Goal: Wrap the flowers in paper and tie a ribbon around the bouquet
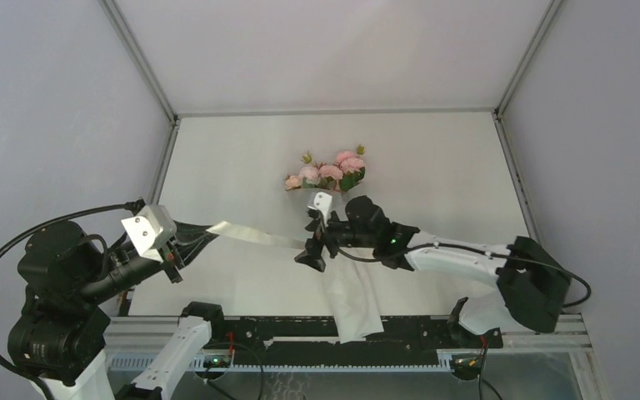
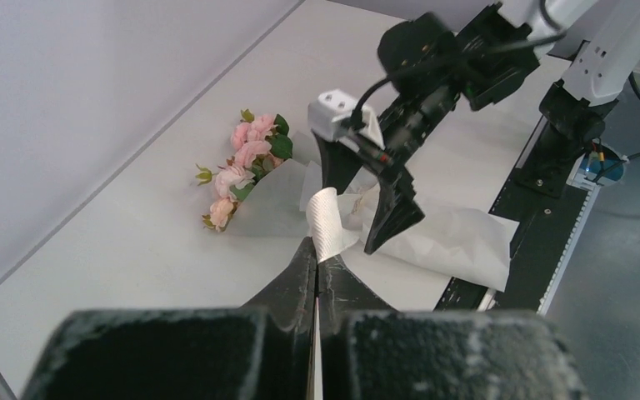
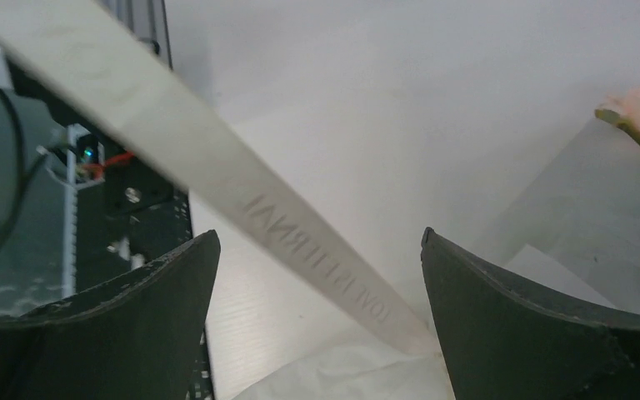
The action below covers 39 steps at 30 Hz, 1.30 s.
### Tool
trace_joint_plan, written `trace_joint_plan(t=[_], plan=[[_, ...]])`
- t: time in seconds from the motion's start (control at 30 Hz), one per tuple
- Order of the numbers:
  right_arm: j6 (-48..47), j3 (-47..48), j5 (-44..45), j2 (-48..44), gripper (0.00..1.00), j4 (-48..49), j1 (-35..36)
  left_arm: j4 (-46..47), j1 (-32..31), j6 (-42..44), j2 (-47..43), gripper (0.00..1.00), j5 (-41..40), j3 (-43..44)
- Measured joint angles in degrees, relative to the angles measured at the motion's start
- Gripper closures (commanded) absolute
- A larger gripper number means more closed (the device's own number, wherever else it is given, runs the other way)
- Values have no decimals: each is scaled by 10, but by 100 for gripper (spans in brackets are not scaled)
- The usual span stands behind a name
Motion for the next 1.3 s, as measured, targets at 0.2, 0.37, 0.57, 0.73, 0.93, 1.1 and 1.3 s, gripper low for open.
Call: trace_joint_plan(t=[0.2, 0.37, 0.57, 0.73, 0.93, 1.1, 1.3], plan=[[-40, 25, 14, 67, 39, 35, 15, -5, 0, 2, 3, 100, -24, 1], [-23, 28, 26, 65, 100, 39, 7, -9, 0, 11, 3, 100, -68, -6], [18, 14, 33, 26, 100, 31, 6, 60, 0, 67, -35, 20, -213, -218], [106, 12, 51, -19, 100, 11, 6, 44, -57, 122, 23, 18, -342, -469], [240, 11, 92, -22, 100, -12, 6, 121, -243, 85, -1, 15, -318, -482], [304, 10, 118, -17, 100, -16, -1, 358, -300, -57, 20, 21, -243, -556], [380, -9, 151, -24, 100, -14, -28, 626, -312, -291, 109, 34, -229, -689]])
